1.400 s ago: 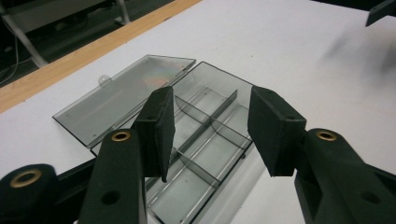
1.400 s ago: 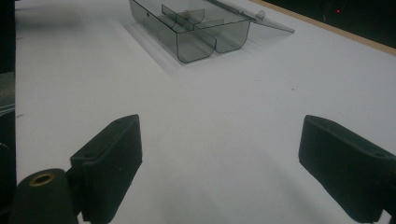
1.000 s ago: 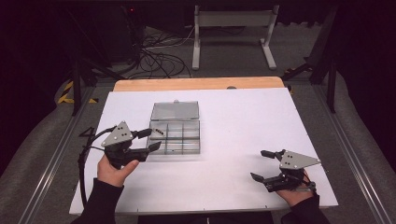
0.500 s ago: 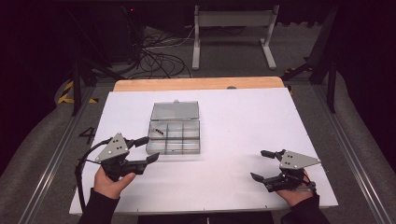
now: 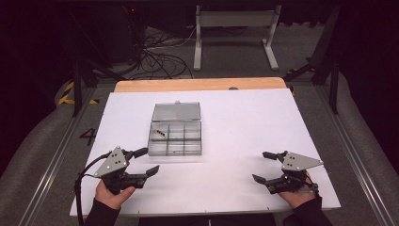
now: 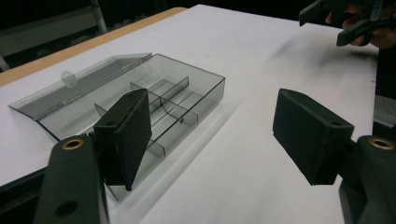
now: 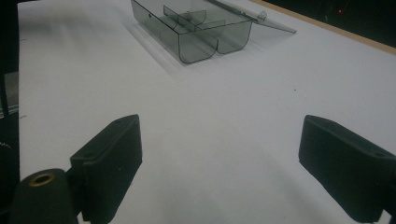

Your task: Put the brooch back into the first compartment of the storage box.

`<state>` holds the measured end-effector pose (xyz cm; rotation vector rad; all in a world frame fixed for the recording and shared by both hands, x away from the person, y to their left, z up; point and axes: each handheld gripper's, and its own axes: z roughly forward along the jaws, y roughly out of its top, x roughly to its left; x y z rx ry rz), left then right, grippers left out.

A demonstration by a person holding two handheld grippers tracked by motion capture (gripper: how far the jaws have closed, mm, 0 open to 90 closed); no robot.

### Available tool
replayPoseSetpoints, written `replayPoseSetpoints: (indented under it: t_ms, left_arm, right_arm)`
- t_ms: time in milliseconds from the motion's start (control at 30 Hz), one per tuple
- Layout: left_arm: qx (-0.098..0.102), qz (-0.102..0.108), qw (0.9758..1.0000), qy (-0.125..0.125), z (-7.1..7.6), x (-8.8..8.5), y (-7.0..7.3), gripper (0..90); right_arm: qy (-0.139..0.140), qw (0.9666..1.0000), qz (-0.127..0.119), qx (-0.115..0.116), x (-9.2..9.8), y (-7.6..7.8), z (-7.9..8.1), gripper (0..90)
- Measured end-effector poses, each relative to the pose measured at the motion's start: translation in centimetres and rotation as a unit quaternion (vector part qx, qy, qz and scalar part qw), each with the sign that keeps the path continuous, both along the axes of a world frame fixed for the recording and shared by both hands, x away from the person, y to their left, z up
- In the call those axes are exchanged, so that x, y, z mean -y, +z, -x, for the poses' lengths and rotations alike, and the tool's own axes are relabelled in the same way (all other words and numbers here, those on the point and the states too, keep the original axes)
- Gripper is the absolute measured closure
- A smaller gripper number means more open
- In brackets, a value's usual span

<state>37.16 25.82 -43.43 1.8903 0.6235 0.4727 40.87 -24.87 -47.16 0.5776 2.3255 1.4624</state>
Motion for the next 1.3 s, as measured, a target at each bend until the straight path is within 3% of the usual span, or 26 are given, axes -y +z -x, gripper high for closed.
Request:
replayPoseSetpoints:
  t_ms: [167,500,600,767,1000,1167,1300]
  left_arm:
    - [-0.015,0.010,0.9998,0.003,0.2,-0.1,-1.1,25.7]
    - [-0.011,-0.002,0.9999,0.010,0.4,-0.3,-2.5,26.0]
    - [-0.002,-0.013,0.9998,0.015,0.5,-0.4,-2.6,26.1]
    - [-0.005,-0.017,0.9995,0.025,0.3,-1.1,-2.9,25.9]
    - [0.005,-0.031,0.9989,0.034,0.4,-0.8,-2.8,25.8]
    - [-0.017,-0.023,0.9991,0.031,0.3,-0.6,-2.9,25.9]
    - [-0.023,-0.011,0.9992,0.031,0.3,-0.9,-2.8,25.8]
  right_arm:
    - [0.001,1.0000,0.001,-0.001,0.0,0.0,0.0,13.9]
    - [0.002,1.0000,0.000,-0.003,0.0,0.0,0.0,13.9]
    - [0.003,1.0000,0.000,-0.003,0.0,-0.1,0.0,13.9]
    - [0.003,1.0000,0.000,-0.004,0.0,-0.1,0.0,13.9]
    - [0.003,1.0000,-0.001,-0.005,0.0,-0.1,-0.1,13.9]
    - [0.003,1.0000,-0.001,-0.005,0.0,-0.1,0.0,13.9]
    - [0.005,1.0000,-0.003,-0.006,0.0,-0.1,-0.1,14.0]
